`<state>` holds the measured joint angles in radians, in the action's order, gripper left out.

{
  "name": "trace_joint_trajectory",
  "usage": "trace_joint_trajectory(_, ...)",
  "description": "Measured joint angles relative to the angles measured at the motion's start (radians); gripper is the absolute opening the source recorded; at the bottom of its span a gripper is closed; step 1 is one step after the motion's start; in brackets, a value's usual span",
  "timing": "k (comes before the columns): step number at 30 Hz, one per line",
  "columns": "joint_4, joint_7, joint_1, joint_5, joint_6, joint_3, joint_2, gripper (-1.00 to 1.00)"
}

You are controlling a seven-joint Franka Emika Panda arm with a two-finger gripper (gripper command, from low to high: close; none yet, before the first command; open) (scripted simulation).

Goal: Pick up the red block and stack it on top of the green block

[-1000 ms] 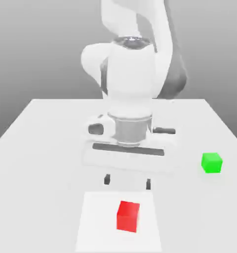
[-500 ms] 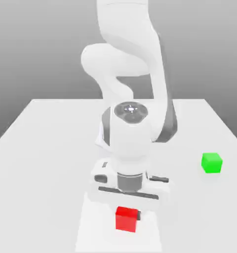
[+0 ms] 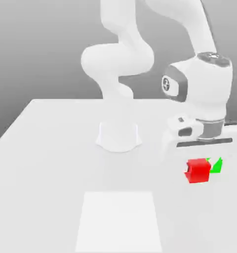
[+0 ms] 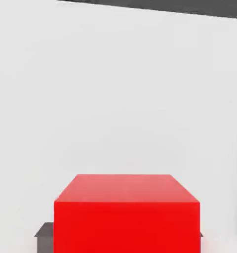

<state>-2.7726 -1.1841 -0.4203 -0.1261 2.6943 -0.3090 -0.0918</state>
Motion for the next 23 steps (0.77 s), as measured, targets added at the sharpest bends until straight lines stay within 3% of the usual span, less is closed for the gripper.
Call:
trace_joint_trajectory(6, -0.063, -0.078, -0.191, -0.059, -0.027, -0.168, -0.09, -1.0)
trace_joint_trajectory(17, -0.051, -0.345, -0.097, 0.296, 0.073, -0.216, 0.084, -1.0)
trace_joint_trajectory(23, -0.052, -0.405, -0.09, 0.381, 0.158, -0.207, 0.162, -1.0)
